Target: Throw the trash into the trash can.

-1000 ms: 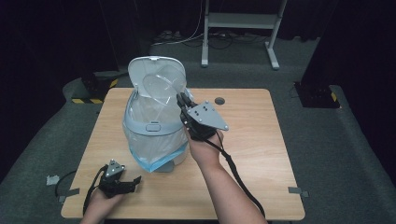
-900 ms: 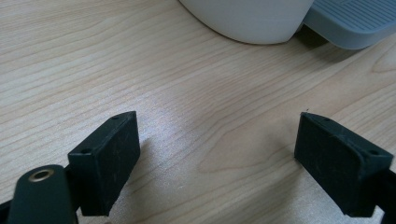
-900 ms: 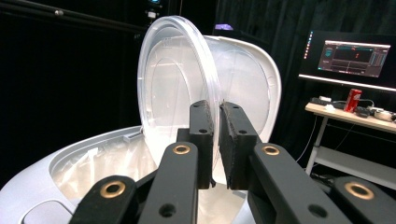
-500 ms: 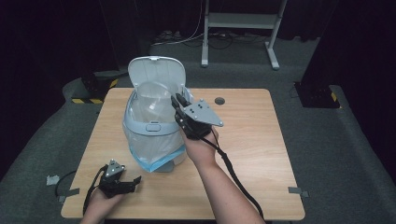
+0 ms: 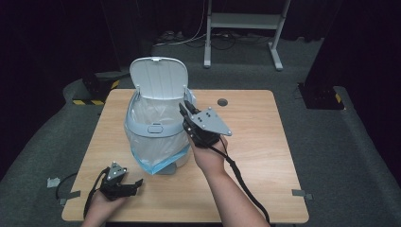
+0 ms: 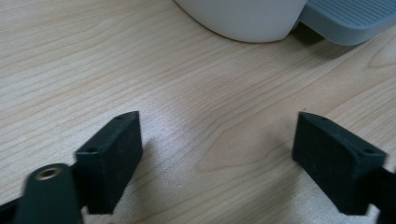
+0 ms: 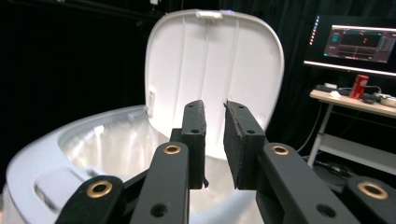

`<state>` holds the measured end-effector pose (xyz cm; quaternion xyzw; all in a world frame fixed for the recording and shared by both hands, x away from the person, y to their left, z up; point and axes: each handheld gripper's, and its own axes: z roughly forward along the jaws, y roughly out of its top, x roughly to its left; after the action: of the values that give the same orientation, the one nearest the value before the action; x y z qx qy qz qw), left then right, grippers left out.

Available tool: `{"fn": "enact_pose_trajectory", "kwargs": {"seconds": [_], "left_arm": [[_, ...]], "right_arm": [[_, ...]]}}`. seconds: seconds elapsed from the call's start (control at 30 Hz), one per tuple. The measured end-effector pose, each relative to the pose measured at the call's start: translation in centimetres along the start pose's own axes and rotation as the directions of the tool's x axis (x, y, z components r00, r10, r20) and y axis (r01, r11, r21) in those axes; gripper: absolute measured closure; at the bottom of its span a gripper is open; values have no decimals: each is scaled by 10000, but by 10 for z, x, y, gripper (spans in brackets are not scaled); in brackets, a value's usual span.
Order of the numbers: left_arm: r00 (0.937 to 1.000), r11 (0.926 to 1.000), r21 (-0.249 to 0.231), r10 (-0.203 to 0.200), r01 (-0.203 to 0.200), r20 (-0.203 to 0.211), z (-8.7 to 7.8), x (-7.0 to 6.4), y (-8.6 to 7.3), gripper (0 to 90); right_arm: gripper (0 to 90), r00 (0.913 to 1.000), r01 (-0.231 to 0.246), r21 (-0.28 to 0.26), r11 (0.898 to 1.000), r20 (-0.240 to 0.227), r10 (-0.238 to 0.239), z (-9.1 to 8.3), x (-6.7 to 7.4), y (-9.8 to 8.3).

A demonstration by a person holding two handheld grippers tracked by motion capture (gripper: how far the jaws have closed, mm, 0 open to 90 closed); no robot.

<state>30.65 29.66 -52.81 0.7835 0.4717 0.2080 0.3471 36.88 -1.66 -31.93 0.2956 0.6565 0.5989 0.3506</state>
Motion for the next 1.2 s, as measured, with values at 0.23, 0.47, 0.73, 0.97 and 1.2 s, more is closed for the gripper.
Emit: {"fn": "enact_pose_trajectory", "kwargs": {"seconds": [0.23,0.47,0.73,0.97,1.2], "left_arm": [[9992,9987,-469,-233,218,-330,-7,11,10,606],[9976,9931,-1159,-240,164,-651,-16,27,44,801],[9937,9813,-1911,-441,238,-1028,-11,46,86,897],[9855,9642,-2528,-1150,805,-1250,4,63,124,898],[9918,9640,-2544,-1000,768,-793,22,59,147,899]], "right_arm": [[844,9985,158,642,9978,506,-190,-14,-16,-31],[900,9975,71,1355,9907,683,-165,-18,-29,-64],[900,9964,-63,2117,9773,837,-117,-8,-33,-96],[900,9947,-488,2714,9612,1002,222,20,-39,-115],[900,9952,-624,3268,9430,923,339,48,-40,-127]]}}
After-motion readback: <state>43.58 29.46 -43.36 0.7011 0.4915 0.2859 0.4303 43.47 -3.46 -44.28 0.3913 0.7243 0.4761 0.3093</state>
